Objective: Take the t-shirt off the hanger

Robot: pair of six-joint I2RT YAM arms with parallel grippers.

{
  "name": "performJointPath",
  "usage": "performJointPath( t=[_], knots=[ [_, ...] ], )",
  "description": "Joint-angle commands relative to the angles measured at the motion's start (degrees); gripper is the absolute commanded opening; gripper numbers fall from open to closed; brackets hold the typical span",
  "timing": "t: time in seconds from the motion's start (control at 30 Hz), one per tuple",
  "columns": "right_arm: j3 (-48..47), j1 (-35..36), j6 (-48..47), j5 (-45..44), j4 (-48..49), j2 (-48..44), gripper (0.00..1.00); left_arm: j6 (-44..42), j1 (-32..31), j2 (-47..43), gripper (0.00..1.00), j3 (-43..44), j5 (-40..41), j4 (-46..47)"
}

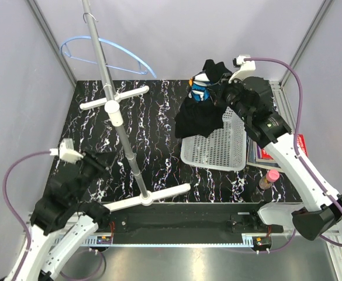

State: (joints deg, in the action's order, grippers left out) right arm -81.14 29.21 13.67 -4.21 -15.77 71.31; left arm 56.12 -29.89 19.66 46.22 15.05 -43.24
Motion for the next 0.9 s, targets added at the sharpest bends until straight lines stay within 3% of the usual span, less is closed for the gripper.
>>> performJointPath(
  t=[0.0, 0.13, 0.17, 0.27, 0.37, 0.57, 0.73, 0.87],
  knots=[
    [-7.26, -0.65, -1.89, -7.56, -2.59, -2.23, 0.0, 5.48, -0.08, -8.75, 0.31, -6.56, -11.07, -2.72],
    [-10.17, -1.09, -2.68, -9.59, -4.97, -1.44, 0.0, 9.71, -0.08, -16.12, 0.22, -14.47, -25.65, 3.66],
    [-10.52, -1.26, -2.77, -10.11, -5.41, -1.0, 0.0, 10.5, -0.08, -17.19, 0.17, -19.01, -32.03, 11.35],
    [-8.26, -3.1, -3.3, -12.05, -5.94, 0.93, 0.0, 17.17, -0.08, -18.61, 0.0, -26.59, -38.66, 25.26],
    [-5.18, -4.86, -2.6, -12.14, -5.59, 3.74, 0.0, 17.45, -0.17, -17.21, 0.0, -27.58, -41.32, 27.6],
    [0.19, -5.83, 1.26, -4.85, -4.8, 8.05, 0.0, 16.13, -0.08, -16.94, 0.0, -26.53, -42.12, 28.04],
    [2.65, -5.75, 5.48, -3.61, -4.45, 10.6, 0.0, 15.25, -0.08, -14.13, 0.07, -25.66, -39.93, 28.83],
    [4.76, -5.75, 7.07, -4.84, -4.53, 12.18, 0.12, 11.04, -0.08, -14.91, 0.16, -20.13, -29.85, 17.34]
  ],
)
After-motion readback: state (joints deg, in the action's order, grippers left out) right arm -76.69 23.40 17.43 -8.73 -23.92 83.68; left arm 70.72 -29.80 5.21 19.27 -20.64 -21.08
